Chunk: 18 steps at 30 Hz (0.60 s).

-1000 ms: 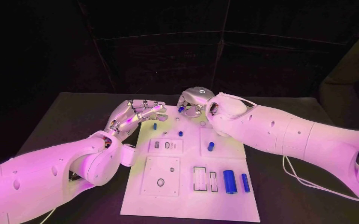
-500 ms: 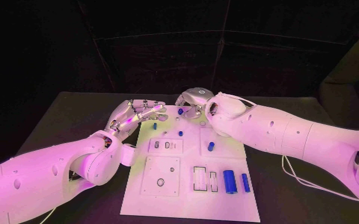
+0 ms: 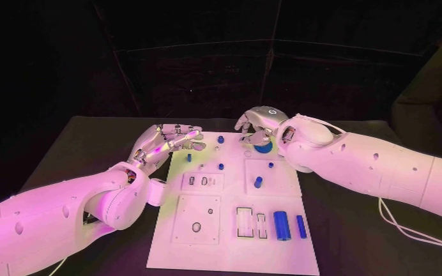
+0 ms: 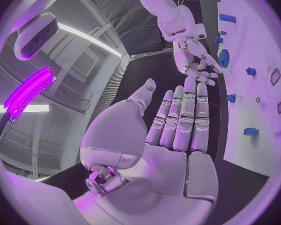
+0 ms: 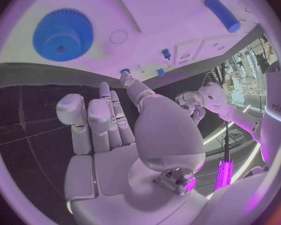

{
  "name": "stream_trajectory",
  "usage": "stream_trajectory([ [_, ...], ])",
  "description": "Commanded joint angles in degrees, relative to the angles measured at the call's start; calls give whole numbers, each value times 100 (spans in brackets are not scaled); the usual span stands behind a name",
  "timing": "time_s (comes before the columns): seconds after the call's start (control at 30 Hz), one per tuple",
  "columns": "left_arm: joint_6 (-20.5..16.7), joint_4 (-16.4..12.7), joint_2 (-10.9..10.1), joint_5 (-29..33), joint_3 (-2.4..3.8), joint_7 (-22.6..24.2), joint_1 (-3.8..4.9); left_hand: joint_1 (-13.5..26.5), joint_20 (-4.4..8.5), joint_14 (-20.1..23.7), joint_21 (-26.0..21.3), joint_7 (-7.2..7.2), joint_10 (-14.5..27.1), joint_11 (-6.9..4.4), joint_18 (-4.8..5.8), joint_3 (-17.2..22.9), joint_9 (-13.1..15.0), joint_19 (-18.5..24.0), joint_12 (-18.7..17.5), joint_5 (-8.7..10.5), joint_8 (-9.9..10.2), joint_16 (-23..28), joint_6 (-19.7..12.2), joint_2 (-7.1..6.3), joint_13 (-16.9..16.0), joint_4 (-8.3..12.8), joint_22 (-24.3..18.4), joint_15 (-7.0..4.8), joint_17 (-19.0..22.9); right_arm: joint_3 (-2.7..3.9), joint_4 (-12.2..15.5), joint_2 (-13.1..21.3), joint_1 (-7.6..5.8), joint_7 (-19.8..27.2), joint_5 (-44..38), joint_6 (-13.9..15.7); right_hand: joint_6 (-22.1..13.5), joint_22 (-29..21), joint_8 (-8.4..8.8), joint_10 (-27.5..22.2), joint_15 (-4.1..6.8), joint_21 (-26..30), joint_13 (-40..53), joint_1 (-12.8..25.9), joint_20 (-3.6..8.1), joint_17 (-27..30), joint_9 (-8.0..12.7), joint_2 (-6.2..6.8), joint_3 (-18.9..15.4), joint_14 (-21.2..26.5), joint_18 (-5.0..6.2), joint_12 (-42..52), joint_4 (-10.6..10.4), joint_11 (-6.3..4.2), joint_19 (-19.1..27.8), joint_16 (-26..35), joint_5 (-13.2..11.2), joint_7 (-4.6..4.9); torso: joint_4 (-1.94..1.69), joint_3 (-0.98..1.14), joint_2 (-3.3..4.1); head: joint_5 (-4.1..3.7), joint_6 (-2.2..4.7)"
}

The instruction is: Assemble the parts on the task board

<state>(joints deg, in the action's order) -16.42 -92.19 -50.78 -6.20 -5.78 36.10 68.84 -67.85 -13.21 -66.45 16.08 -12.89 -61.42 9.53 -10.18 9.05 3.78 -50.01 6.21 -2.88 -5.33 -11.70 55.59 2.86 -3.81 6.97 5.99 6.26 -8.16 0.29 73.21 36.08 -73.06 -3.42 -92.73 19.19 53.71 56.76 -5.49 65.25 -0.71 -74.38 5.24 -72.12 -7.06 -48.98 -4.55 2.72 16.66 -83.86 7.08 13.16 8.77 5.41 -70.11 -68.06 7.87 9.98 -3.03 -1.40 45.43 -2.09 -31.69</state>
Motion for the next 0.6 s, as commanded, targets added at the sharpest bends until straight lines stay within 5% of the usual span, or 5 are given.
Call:
stream_trajectory([
  [0.03,88,4,-2,43,5,12,13,50,-17,17,-36,-20,32,9,-40,-4,-8,-27,-29,-19,27,18,-2,1,8,40,-8,37,-7,35,249,289,-18,-369,664,-101,74,241,-40,384,49,-131,90,115,28,-184,-10,37,-45,-93,-95,193,-82,-65,-159,-129,21,-30,55,18,-17,-8,15],
  [0.2,103,38,14,63,5,7,14,46,-18,17,-40,-17,27,8,-40,0,-6,-28,-30,-19,26,22,5,6,6,46,-11,37,-9,62,452,743,-19,-696,1152,-400,23,804,-33,1156,226,-454,774,534,216,-910,29,404,-638,-201,-205,1066,-628,-255,-513,-624,515,-202,114,45,-26,-7,25],
  [0.33,120,69,39,68,4,3,14,46,-18,17,-40,-17,27,8,-40,0,-6,-28,-30,-19,26,22,5,6,6,46,-11,37,-9,68,454,897,-19,-836,1276,-577,-115,1161,-63,833,212,-645,1780,267,213,-1512,44,383,-1198,-239,-274,2009,-1053,-256,-688,-1009,670,-183,142,62,-20,7,20],
  [0.4,128,84,51,69,4,0,14,46,-18,17,-40,-17,27,8,-40,0,-6,-28,-30,-19,26,22,5,6,6,46,-11,37,-9,69,431,926,-19,-884,1304,-664,-202,1362,-106,768,190,-748,3077,33,185,-1879,46,342,-1508,-269,-307,3144,-1328,-206,-778,-1220,681,-163,149,68,-15,8,22],
  [0.6,150,135,87,71,4,-7,12,46,-18,17,-40,-17,27,8,-40,0,-6,-28,-30,-19,26,22,5,6,6,46,-11,37,-9,69,295,877,-18,-949,1286,-929,-373,1648,-187,990,111,-888,5040,-361,123,-2548,50,327,-1866,-347,-353,4816,-1730,-150,-908,-1559,690,-93,128,61,-15,-19,-5],
])
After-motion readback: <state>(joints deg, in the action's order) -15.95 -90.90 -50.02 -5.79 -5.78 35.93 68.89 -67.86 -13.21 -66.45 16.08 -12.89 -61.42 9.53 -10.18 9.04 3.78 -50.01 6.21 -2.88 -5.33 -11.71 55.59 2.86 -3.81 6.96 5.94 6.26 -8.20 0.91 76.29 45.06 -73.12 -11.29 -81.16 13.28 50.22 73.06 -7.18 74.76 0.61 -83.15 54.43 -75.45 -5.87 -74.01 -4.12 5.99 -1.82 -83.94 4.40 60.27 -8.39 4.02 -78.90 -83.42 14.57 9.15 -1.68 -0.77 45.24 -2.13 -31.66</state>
